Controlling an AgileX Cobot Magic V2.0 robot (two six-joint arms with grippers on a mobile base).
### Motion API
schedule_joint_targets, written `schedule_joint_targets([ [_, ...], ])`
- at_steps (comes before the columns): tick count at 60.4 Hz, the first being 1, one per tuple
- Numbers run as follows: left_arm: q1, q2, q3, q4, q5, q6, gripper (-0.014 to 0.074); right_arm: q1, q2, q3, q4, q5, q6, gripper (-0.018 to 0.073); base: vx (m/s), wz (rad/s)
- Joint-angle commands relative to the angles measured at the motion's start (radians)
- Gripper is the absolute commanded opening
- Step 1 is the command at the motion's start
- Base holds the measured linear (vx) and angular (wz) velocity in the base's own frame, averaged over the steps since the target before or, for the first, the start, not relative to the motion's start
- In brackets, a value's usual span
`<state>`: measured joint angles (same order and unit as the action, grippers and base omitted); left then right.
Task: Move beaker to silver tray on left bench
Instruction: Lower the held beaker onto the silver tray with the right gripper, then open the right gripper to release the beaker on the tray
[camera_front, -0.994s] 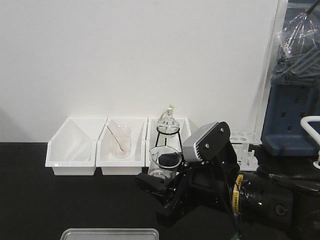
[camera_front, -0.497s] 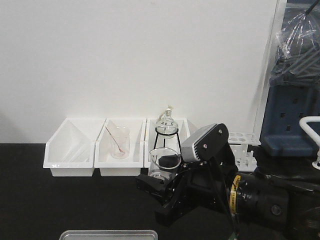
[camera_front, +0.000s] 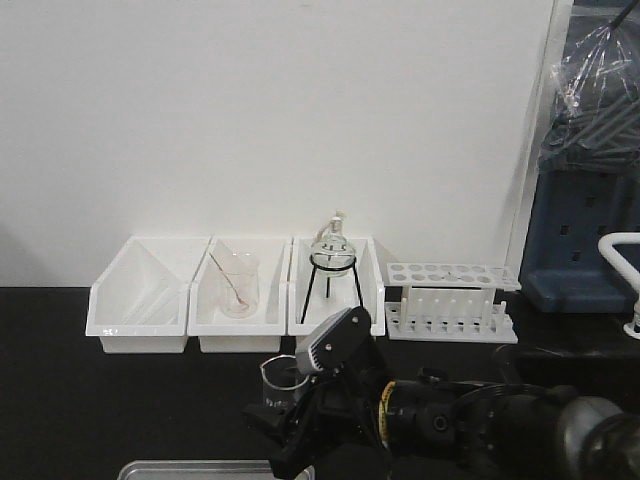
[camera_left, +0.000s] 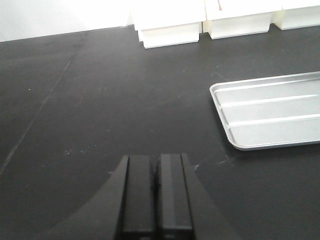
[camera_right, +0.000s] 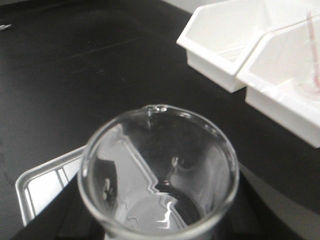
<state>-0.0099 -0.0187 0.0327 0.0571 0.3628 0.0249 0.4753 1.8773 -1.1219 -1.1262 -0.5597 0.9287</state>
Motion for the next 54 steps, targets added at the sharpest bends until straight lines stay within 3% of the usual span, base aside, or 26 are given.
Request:
schedule_joint_targets([
  [1,-0.005,-0.008,0.020,-0.003,-0.075,-0.001,0.0001,0.017,0.021,-0.069,0.041,-0.075,-0.024,-0.0011,0.00,0.00],
  [21,-0.005,-0.008,0.020,-0.003,-0.075,-0.001,0.0001,0.092,0.241,-0.188,0.069,-0.083,-0.158,-0.0011,0.00,0.00],
  [54,-0.005,-0.008,0.020,-0.003,-0.075,-0.001,0.0001,0.103,0.355,-0.196,0.079,-0.139,-0.165,0.0015,0.00,0.00],
])
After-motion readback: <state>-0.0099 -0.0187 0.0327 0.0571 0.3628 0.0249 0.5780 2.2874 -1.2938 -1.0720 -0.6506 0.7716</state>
